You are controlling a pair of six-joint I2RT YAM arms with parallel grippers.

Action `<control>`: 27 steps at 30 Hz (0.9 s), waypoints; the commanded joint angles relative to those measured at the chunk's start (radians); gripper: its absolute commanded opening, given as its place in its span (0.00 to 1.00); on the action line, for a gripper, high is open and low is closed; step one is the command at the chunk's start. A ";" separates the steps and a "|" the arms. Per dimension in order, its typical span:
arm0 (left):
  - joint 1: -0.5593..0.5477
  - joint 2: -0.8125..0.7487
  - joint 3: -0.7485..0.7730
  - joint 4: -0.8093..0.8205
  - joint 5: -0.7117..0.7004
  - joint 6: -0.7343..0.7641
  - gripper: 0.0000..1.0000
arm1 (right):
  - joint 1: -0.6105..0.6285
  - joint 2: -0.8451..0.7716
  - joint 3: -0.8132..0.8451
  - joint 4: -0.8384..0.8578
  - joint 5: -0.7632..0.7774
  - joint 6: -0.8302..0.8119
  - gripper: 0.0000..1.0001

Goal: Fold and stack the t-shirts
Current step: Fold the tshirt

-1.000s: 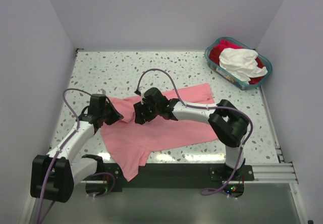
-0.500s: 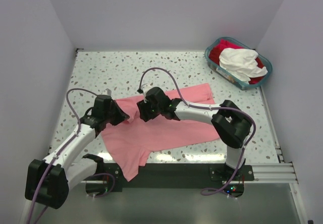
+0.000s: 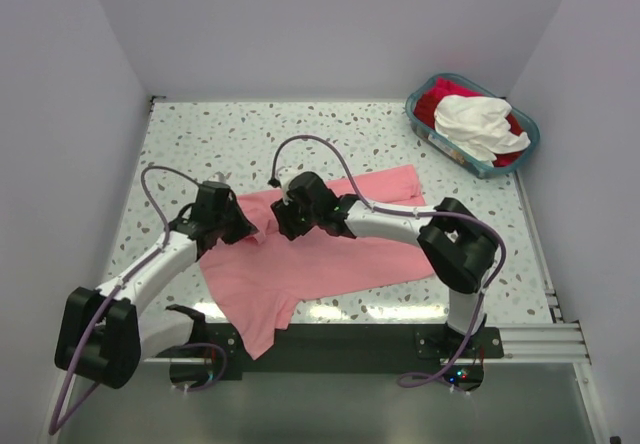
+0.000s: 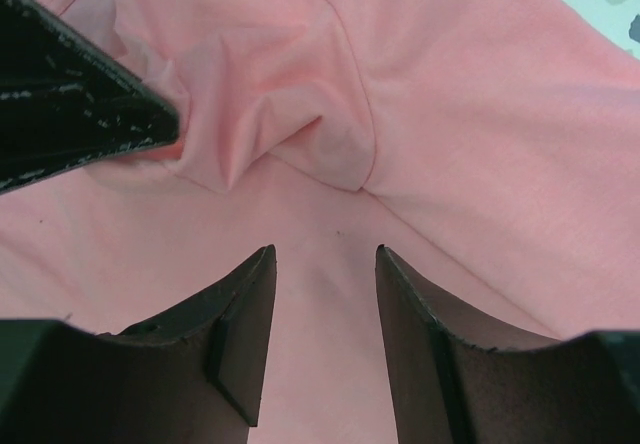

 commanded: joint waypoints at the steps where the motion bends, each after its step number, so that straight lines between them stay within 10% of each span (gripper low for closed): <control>1: 0.028 0.039 0.091 0.050 -0.081 0.050 0.00 | 0.002 0.029 0.062 0.040 -0.029 -0.053 0.48; 27: 0.138 0.368 0.256 0.131 -0.128 0.213 0.00 | 0.045 0.301 0.339 0.032 -0.115 -0.119 0.47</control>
